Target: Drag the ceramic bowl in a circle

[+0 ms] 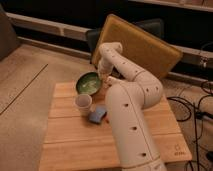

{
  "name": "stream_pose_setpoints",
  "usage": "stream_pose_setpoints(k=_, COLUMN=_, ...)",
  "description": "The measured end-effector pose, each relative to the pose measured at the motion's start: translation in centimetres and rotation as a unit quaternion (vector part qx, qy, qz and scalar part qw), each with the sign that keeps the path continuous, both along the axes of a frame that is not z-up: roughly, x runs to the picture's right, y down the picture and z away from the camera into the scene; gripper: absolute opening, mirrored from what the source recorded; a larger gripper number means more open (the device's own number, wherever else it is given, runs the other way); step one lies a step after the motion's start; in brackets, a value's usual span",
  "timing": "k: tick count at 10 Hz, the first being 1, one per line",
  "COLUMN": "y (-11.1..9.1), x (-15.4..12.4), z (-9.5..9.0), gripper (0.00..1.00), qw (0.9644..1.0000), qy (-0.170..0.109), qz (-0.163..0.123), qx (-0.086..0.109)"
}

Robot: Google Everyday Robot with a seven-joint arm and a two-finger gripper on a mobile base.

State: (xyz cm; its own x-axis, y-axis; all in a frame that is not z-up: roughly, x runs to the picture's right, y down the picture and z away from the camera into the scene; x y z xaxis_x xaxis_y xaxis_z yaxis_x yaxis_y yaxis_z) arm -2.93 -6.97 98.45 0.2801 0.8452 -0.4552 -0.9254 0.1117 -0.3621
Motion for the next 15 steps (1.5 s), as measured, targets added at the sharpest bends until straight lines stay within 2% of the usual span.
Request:
stream_pose_setpoints(k=2, y=1.0, x=-0.6, z=-1.4, gripper=0.00, qw=0.9999, qy=-0.008, qz=-0.007, qx=-0.010)
stream_pose_setpoints(k=4, y=2.0, x=0.4, z=-2.6, gripper=0.00, qw=0.9997, qy=0.003, qz=-0.009, qx=-0.021)
stream_pose_setpoints(k=5, y=2.6, x=1.2, z=-3.2, gripper=0.00, qw=0.9995, qy=0.012, qz=-0.014, qx=-0.026)
stream_pose_setpoints(k=8, y=3.6, x=5.8, z=-4.2, gripper=0.00, qw=0.9967, qy=0.067, qz=-0.027, qx=-0.038)
stream_pose_setpoints(k=10, y=3.3, x=8.4, z=-3.9, gripper=0.00, qw=0.9944, qy=0.096, qz=-0.023, qx=-0.040)
stream_pose_setpoints(k=12, y=2.4, x=9.4, z=-2.8, gripper=0.00, qw=0.9932, qy=0.110, qz=-0.017, qx=-0.035)
stream_pose_setpoints(k=15, y=0.7, x=7.2, z=-1.4, gripper=0.00, qw=0.9960, qy=0.087, qz=-0.007, qx=-0.020)
